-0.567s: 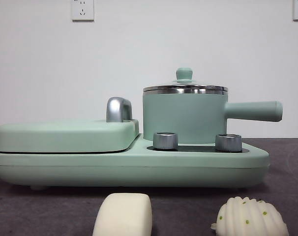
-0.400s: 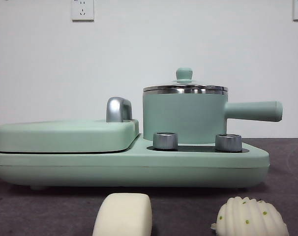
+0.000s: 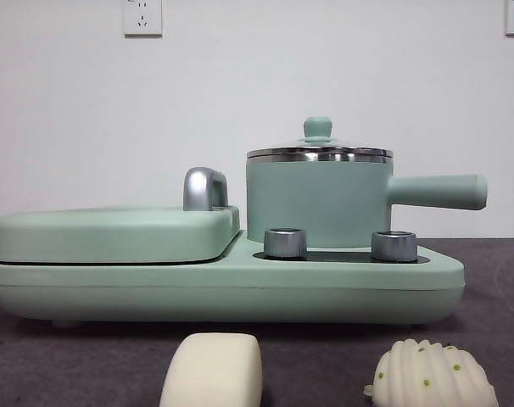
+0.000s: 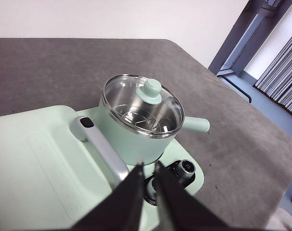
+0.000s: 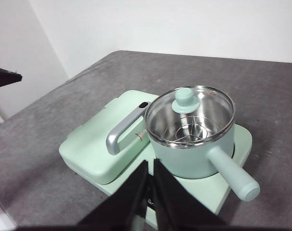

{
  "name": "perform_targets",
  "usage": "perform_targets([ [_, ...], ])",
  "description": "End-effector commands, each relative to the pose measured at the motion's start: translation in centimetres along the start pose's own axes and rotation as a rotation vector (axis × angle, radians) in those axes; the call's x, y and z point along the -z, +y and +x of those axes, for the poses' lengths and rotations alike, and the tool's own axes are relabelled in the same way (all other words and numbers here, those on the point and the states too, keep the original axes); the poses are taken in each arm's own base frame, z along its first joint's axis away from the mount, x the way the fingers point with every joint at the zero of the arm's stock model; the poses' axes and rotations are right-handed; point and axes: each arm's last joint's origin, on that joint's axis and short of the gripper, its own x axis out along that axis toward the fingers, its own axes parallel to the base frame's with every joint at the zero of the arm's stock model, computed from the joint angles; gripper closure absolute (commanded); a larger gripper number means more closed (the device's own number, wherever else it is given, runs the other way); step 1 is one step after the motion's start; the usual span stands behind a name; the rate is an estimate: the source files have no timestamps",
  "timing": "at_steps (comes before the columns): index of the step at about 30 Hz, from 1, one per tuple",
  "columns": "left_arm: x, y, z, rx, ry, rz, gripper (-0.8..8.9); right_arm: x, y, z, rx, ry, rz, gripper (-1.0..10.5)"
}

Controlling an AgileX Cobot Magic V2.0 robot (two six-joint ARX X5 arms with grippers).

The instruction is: Put the buns in a small steamer

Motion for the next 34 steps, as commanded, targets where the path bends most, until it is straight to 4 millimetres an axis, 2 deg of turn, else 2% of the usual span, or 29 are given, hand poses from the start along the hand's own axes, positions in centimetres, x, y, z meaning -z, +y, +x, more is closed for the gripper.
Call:
perform_targets([
  [1, -0.6, -0.3, -0.1, 0.014, -0.018, 0.030, 5.68, -0.4, 0.2, -0.2, 0.000, -0.012, -0.021, 8.0],
  [3, -0.6, -0.3, -0.1, 0.014, -0.018, 0.030, 3.87, -0.4, 0.2, -0.2, 0.003, -0.012, -0.020, 6.7],
  [5, -0.6, -0.3, -0.1, 0.014, -0.020, 0.031, 2.91, -0.4, 0.1, -0.2, 0.007, -0.012, -0.021, 5.3],
  [6, -0.6, -0.3, -0.1, 0.014, -0.020, 0.031, 2.79, -0.4, 0.1, -0.2, 0.006, -0.013, -0.021, 4.9],
  [8, -0.6, -0.3, -0.1, 0.014, -0.019, 0.012, 2.80, -0.4, 0.1, -0.2, 0.006, -0.013, -0.021, 4.5],
  [13, -0.8, -0.2, 0.2, 0.018, -0.024, -0.059, 2.80, -0.4, 0.1, -0.2, 0.006, -0.013, -0.020, 4.5],
  [17, -1.3, 0.1, 1.1, 0.017, 0.011, -0.084, 2.80, -0.4, 0.1, -0.2, 0.005, -0.013, -0.021, 4.5],
  [21, -2.6, 0.3, 2.5, 0.027, 0.055, -0.091, 2.81, -0.4, 0.1, -0.2, 0.005, -0.013, -0.021, 4.5],
  [27, -5.5, 0.5, 6.0, 0.037, 0.196, -0.080, 2.80, -0.4, 0.1, -0.2, 0.005, -0.013, -0.011, 4.5],
  [34, -9.0, 0.5, 11.6, 0.058, 0.346, -0.067, 2.82, -0.4, 0.1, -0.2, 0.005, -0.013, -0.003, 4.5],
])
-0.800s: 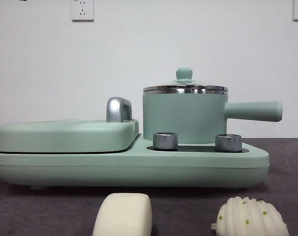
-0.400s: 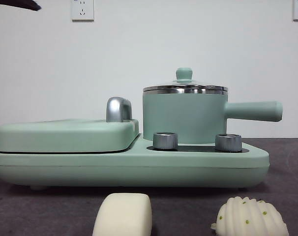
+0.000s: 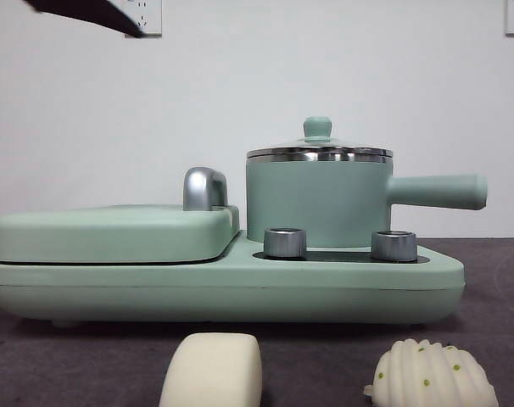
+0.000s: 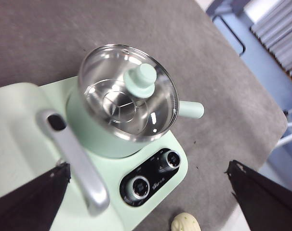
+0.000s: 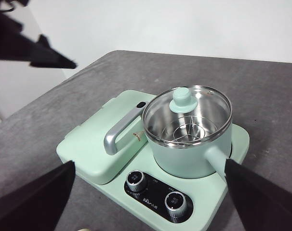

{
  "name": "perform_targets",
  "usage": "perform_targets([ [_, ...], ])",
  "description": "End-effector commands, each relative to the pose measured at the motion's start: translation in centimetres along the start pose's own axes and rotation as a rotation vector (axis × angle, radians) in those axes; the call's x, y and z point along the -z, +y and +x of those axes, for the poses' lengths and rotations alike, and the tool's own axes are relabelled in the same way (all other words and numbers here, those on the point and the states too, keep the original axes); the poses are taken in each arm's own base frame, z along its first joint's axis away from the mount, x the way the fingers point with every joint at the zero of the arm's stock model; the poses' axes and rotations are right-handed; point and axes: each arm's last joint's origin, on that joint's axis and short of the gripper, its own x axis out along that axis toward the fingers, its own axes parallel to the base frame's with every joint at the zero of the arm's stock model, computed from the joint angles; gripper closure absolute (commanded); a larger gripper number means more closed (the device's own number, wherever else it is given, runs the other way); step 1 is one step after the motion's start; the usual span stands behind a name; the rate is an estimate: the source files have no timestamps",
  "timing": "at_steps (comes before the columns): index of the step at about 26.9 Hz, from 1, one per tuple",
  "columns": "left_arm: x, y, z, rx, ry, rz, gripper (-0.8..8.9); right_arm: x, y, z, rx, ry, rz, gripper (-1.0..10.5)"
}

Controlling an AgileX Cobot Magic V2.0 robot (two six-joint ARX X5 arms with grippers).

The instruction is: Put the buns in a small steamer

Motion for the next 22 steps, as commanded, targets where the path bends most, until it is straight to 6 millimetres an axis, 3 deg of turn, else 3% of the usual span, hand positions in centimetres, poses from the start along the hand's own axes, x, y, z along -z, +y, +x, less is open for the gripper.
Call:
perform_targets([
  [1, -2.3, -0.3, 1.8, 0.000, 0.025, 0.060, 2.83, -0.4, 0.2, -0.2, 0.001, -0.014, -0.001, 4.5],
  [10, -5.2, -1.0, 9.3, -0.109, 0.103, 0.208, 2.84, -0.4, 0.2, -0.2, 0.002, -0.014, -0.002, 4.5],
  [22, -4.0, -3.7, 17.6, -0.122, 0.090, 0.441, 2.86, -0.4, 0.2, -0.2, 0.001, -0.014, -0.001, 4.5],
])
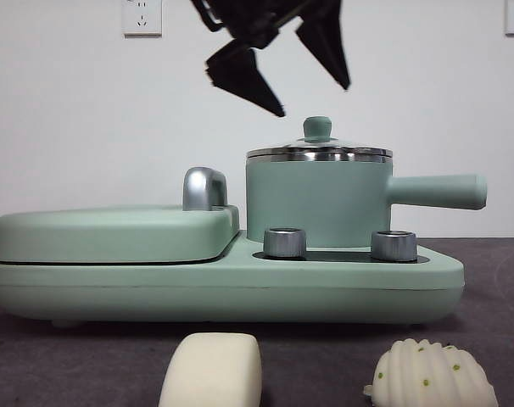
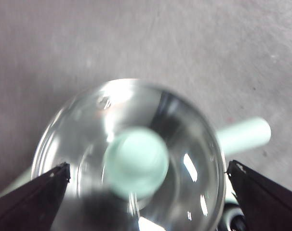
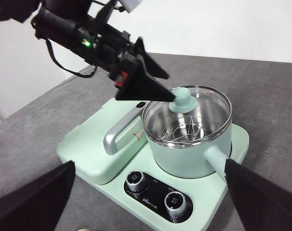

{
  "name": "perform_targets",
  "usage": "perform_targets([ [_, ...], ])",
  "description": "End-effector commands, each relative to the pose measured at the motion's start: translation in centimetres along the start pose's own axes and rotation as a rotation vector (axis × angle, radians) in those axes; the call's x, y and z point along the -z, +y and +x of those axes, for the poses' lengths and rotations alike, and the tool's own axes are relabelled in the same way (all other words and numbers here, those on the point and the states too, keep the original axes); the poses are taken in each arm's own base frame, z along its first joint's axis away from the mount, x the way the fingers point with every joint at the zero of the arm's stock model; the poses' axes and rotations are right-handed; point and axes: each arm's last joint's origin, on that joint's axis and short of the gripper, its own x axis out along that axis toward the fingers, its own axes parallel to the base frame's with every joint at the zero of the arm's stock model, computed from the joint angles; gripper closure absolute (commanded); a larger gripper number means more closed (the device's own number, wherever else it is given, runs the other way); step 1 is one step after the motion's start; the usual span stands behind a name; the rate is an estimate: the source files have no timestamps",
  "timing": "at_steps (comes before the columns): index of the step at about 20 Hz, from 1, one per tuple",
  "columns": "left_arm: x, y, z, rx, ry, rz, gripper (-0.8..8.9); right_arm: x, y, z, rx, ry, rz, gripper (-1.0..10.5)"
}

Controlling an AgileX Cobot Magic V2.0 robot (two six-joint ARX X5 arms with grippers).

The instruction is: Put the buns in a small steamer

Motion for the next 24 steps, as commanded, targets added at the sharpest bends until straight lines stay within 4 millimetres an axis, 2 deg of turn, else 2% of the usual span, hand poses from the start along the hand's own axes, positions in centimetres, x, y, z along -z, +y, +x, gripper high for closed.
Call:
perform_targets([
  [1, -0.6, -0.7, 1.6, -0.019, -0.031, 0.068, 2.87, -0.4, 0.2, -0.2, 0.001, -0.014, -0.001, 4.5],
  [7, -0.4, -0.9, 3.1, -0.058, -0.025, 0.071, 3.24, -0.4, 0.2, -0.2, 0.001, -0.013, -0.001, 4.5],
  [10, -0.2, -0.6, 3.2, -0.061, -0.007, 0.060, 3.25, -0.4, 0.2, -0.2, 0.001, -0.013, -0.001, 4.5],
  [13, 0.2, -0.4, 3.4, -0.063, 0.019, 0.044, 3.82, -0.4, 0.2, -0.2, 0.001, -0.013, -0.001, 4.5],
  [20, 0.4, -0.3, 4.0, -0.062, 0.033, 0.048, 3.88, -0.4, 0.2, -0.2, 0.002, -0.013, -0.002, 4.5],
  [23, 0.5, -0.3, 4.2, -0.062, 0.038, 0.049, 4.83, -0.4, 0.2, -0.2, 0.002, -0.013, -0.001, 4.5],
  [24, 0.5, -0.3, 4.2, -0.062, 0.039, 0.049, 4.84, -0.4, 0.2, -0.2, 0.002, -0.013, -0.001, 4.5],
])
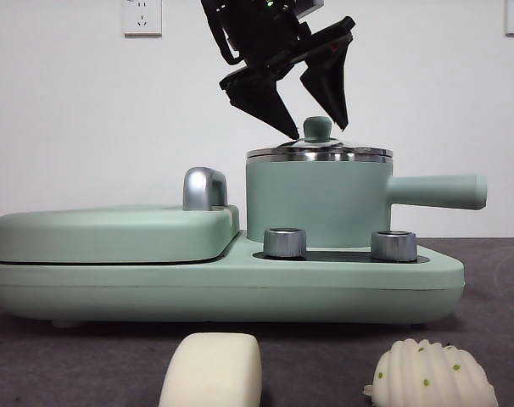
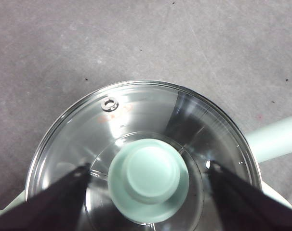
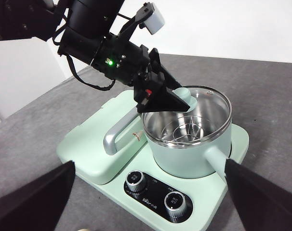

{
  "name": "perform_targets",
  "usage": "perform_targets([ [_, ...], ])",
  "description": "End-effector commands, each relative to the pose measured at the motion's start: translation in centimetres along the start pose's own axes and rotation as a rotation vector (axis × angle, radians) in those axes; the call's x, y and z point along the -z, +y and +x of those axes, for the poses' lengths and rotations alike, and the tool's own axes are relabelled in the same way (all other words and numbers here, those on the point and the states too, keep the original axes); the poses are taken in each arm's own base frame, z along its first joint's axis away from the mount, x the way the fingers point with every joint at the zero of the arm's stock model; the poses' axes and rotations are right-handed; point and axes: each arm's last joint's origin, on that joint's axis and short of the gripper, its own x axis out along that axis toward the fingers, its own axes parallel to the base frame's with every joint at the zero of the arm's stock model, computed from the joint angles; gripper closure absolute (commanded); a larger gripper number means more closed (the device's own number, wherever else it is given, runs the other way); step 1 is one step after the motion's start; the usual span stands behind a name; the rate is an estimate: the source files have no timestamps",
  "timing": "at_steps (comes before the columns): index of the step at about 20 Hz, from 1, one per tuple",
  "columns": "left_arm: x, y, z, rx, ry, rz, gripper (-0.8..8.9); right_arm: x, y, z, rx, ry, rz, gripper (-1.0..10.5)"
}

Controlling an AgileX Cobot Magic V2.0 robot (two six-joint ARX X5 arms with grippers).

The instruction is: Put the buns in a small steamer

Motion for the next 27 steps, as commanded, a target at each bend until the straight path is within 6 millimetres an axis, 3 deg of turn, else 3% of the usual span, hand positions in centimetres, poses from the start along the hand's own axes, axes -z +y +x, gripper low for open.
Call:
perform_targets([
  [1, -0.2, -0.2, 1.1, 0.003, 0.002, 0.012, 4.84, -0.4, 0.2, -0.2, 0.001, -0.013, -0.001, 4.5],
  [3, -0.1, -0.1, 1.2, 0.003, 0.005, 0.015, 4.85, -0.4, 0.2, -0.2, 0.002, -0.013, -0.002, 4.5],
  [6, -0.1, -0.1, 1.3, 0.003, 0.005, 0.033, 6.09, -0.4, 0.2, -0.2, 0.002, -0.013, -0.001, 4.5],
  [11, -0.2, -0.1, 1.3, 0.002, -0.001, 0.037, 7.35, -0.4, 0.2, -0.2, 0.002, -0.013, -0.001, 4.5],
  [16, -0.3, -0.1, 1.2, 0.001, -0.012, 0.035, 7.63, -0.2, 0.1, -0.1, 0.003, 0.000, 0.009, 4.5],
  [20, -2.1, -0.1, -0.7, -0.001, -0.039, 0.007, 7.83, -0.2, 0.1, -0.1, 0.002, 0.001, 0.013, 4.5],
  [27, -6.2, 0.0, -6.2, -0.016, -0.128, 0.017, 7.98, -0.2, 0.1, -0.1, 0.001, 0.004, 0.016, 4.5],
])
